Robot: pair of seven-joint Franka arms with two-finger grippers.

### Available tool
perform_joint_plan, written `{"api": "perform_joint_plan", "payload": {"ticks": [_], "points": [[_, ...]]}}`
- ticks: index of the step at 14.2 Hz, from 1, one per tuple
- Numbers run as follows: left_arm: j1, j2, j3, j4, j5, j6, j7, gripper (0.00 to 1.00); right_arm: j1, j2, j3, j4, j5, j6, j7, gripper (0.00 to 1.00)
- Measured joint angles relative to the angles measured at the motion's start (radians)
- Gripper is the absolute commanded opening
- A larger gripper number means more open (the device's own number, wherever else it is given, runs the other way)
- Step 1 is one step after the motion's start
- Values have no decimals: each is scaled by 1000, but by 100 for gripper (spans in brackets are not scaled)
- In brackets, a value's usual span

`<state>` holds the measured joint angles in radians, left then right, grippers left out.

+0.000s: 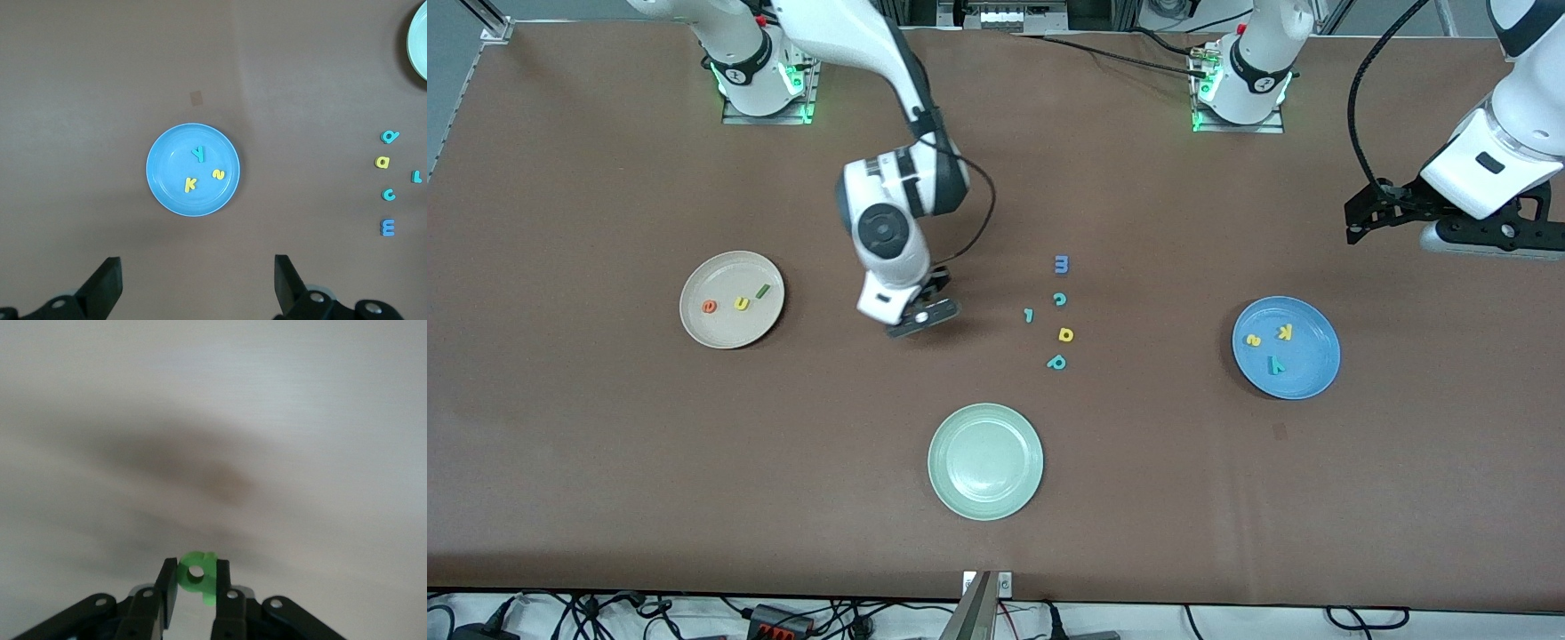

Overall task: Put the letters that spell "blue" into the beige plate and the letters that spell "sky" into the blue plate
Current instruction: 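Carry the q to the beige plate and open the right gripper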

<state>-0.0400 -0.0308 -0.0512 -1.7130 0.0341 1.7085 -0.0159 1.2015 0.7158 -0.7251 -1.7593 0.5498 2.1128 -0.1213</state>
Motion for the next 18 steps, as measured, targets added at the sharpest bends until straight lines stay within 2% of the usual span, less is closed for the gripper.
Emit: {"api": "perform_joint_plan", "payload": {"ticks": [3, 5, 9, 14, 15, 16, 17, 18], "points": [[0, 0, 0, 1, 0, 0, 0, 100, -14, -5, -158, -6, 0, -134, -135, 12], [0, 0, 0, 1, 0, 0, 0, 100, -40, -6, -218, -39, 0, -167, -243, 13], [0, 0, 0, 1, 0, 0, 0, 100, -81, -3, -247, -155, 0, -167, -345, 16], [0, 0, 0, 2, 0, 0, 0, 100, -113, -2, -276, -239, 0, -164, -426, 18], [0, 0, 0, 2, 0, 0, 0, 100, -128, -2, -277, -256, 3, -160, -454, 33], [0, 0, 0, 2, 0, 0, 0, 100, -146, -2, -278, -274, 12, -155, -488, 81], [0, 0, 0, 2, 0, 0, 0, 100, -161, -2, -278, -293, 26, -151, -522, 100], [0, 0, 0, 2, 0, 0, 0, 100, -173, -2, -278, -306, 35, -149, -538, 100]]}}
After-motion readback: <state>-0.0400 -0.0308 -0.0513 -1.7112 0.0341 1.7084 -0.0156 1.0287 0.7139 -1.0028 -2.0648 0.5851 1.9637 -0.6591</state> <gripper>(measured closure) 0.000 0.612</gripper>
